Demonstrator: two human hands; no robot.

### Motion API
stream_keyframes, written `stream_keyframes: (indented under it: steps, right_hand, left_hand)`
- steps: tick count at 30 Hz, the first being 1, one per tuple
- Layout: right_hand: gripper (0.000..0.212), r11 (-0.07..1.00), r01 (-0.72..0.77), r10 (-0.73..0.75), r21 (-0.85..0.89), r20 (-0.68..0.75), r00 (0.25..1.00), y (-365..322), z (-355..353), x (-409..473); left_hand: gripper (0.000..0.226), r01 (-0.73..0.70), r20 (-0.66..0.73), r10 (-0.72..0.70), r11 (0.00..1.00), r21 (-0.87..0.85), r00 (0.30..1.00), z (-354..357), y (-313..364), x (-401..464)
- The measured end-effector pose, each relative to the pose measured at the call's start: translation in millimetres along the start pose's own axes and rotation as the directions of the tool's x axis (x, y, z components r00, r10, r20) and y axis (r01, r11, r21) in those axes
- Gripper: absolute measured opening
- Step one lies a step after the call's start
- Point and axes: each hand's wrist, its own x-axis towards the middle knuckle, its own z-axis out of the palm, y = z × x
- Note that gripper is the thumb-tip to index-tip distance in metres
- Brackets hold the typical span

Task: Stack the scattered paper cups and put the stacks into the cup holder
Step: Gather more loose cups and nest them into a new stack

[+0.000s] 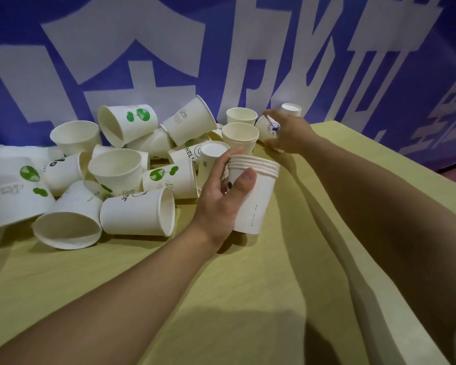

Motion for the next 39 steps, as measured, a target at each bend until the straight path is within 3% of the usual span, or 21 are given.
stream_keyframes:
  steps: [6,8,10,14,16,18,24,27,29,33,39]
  right_hand:
    - [0.076,0.998,-0.032,0.025,0.049,0.140,0.990,3,-23,-34]
    - [0.077,0.993,-0.042,0.030,0.111,0.112,0.993,3,-35,-58]
    - [0.075,0.959,-0.031,0.021,0.283,0.038,0.999,-1,-48,-85]
    - [0.068,0.694,0.033,0.031,0.719,-0.076,0.997,-23,-71,-140]
    - [0.067,0.564,0.048,0.029,0.824,-0.077,0.997,-39,-73,-164]
    - [0.064,0.528,0.062,-0.013,0.847,-0.065,0.998,-53,-68,-185]
    - [0.034,0.625,0.073,-0.011,0.777,-0.085,0.996,-61,-36,-213]
    - [0.024,0.624,0.026,0.029,0.781,-0.056,0.998,-58,-31,-206]
    - [0.020,0.697,0.036,0.084,0.716,-0.132,0.988,-49,-31,-183]
    - [0.031,0.855,-0.028,0.184,0.519,-0.251,0.951,-23,-24,-107]
    - [0.047,0.905,-0.196,0.308,0.377,-0.266,0.913,23,-12,-16]
  left_hand:
    - [0.064,-0.009,0.033,0.007,0.998,0.054,0.999,1,5,-4]
    - [0.064,-0.034,0.048,0.030,0.996,0.083,0.998,2,7,-6]
    - [0.063,-0.064,0.071,0.055,0.990,0.126,0.996,3,7,-8]
    - [0.071,-0.083,0.173,0.047,0.975,0.208,0.984,5,9,-15]
    - [0.072,-0.097,0.210,0.046,0.966,0.239,0.977,5,11,-17]
    - [0.078,-0.117,0.223,0.065,0.965,0.233,0.973,6,11,-18]
    - [0.082,-0.071,0.082,0.055,0.977,0.202,0.995,5,15,-17]
    - [0.065,-0.068,0.014,0.067,0.987,0.146,0.998,5,14,-16]
    - [0.049,-0.048,-0.019,0.051,0.992,0.118,0.999,5,11,-14]
    - [0.046,-0.021,-0.049,0.024,0.999,0.050,0.999,1,6,-8]
    - [0.051,0.010,-0.048,-0.013,0.999,-0.045,0.999,-4,2,1]
